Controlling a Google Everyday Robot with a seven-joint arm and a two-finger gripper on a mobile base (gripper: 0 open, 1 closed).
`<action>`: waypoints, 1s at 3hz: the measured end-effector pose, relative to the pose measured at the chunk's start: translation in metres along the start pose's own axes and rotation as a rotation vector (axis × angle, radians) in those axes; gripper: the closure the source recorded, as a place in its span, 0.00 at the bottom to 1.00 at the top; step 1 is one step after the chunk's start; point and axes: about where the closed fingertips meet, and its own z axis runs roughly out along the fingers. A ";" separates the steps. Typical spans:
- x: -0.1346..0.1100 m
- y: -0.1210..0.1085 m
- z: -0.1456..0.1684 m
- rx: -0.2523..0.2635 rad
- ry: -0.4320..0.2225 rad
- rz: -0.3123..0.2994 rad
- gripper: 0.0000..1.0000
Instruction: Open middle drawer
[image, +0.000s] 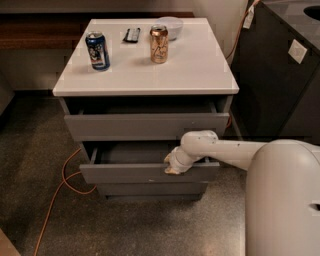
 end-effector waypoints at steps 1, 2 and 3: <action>-0.008 0.027 -0.007 -0.046 -0.015 0.006 1.00; -0.008 0.027 -0.006 -0.046 -0.015 0.006 1.00; -0.009 0.037 -0.004 -0.056 -0.011 -0.005 1.00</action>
Offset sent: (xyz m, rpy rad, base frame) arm -0.0873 0.0139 -0.0052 0.0114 0.2006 0.0314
